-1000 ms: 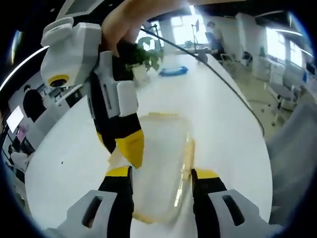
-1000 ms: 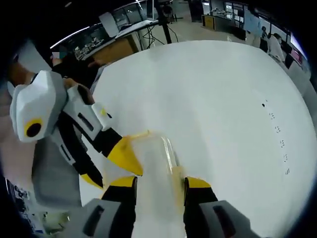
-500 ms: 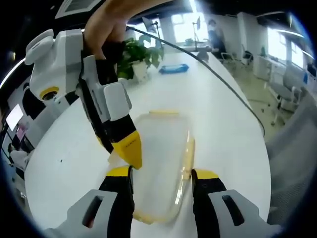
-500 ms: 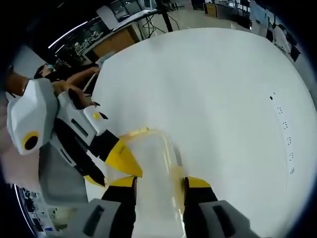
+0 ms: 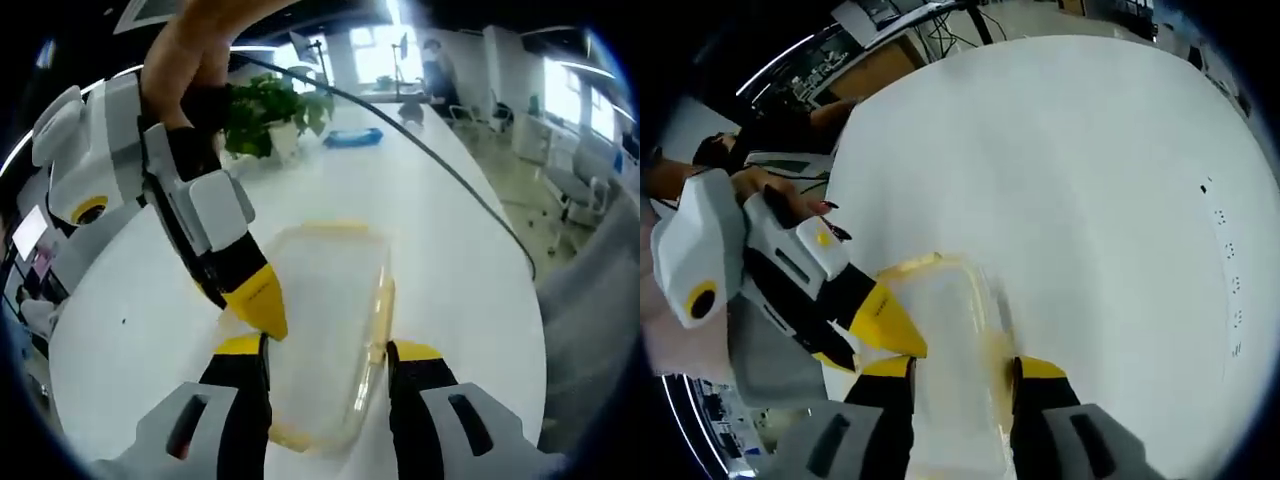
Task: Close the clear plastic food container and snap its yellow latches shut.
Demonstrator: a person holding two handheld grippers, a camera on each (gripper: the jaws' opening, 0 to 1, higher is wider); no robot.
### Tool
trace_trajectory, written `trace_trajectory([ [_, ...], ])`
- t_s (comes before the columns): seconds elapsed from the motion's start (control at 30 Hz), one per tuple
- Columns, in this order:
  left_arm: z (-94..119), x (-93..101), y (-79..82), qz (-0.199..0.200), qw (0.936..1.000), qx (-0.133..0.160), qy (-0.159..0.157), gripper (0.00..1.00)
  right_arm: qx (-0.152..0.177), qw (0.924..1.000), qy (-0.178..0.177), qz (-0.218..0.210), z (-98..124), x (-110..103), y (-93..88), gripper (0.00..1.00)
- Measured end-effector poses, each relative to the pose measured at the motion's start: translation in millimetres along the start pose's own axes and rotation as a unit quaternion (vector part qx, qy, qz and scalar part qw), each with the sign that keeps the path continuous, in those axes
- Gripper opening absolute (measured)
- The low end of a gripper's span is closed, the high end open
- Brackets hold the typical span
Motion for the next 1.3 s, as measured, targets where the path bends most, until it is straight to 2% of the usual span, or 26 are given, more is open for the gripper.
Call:
trace_trajectory([
  [0.17, -0.4, -0.3, 0.5, 0.001, 1.0, 0.0, 0.0, 0.44, -0.004, 0.9998, 0.019, -0.006, -0.8, 2.3, -2.3, 0.36],
  [0.47, -0.7, -0.9, 0.7, 0.003, 1.0, 0.002, 0.0, 0.43, -0.024, 0.9995, 0.02, -0.003, -1.2, 0.6, -1.8, 0.35],
  [0.5, -0.9, -0.9, 0.8, 0.002, 1.0, 0.002, -0.001, 0.43, -0.029, 0.9992, 0.028, -0.005, -2.6, -1.2, -2.3, 0.34],
  [0.53, 1.2, 0.7, 0.9, 0.0, 1.0, 0.003, -0.003, 0.43, -0.048, 0.9977, 0.047, 0.003, -3.2, -3.9, -6.8, 0.34],
  [0.57, 1.8, 0.5, 1.1, 0.0, 1.0, 0.003, 0.0, 0.43, -0.039, 0.9986, 0.034, -0.005, -3.8, -0.4, -3.7, 0.35],
  [0.83, 0.4, 2.0, 1.6, 0.0, 1.0, 0.005, 0.002, 0.43, -0.036, 0.999, 0.025, -0.003, -3.4, -2.8, -4.5, 0.36],
  [1.0, -2.8, 5.8, 1.6, -0.01, 0.9996, 0.002, 0.028, 0.44, -0.033, 0.9993, 0.016, -0.001, -4.0, -6.4, -5.3, 0.38],
  [1.13, -3.7, 5.7, 1.7, -0.01, 0.9991, -0.001, 0.042, 0.43, -0.02, 0.9997, 0.014, -0.005, -3.7, -6.3, -5.9, 0.38],
  [1.2, -5.6, 7.2, 0.6, -0.017, 0.9981, -0.001, 0.06, 0.43, -0.018, 0.9997, 0.013, -0.003, -4.1, -6.4, -5.9, 0.38],
  [1.3, -4.8, 5.9, 0.9, -0.016, 0.9981, -0.002, 0.06, 0.43, -0.011, 0.9999, 0.011, -0.005, -4.3, -6.4, -5.8, 0.38],
])
Point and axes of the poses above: the point that each gripper's makers call its tool centre point, and the gripper's own axes: z roughly backward along the fingers, x roughly to its right, y roughly out of its top, the point moved 1 cm from there along z, roughly backward along the fingers, and after that the axes turned 5 degrees about -x, right-handed, at the moved point
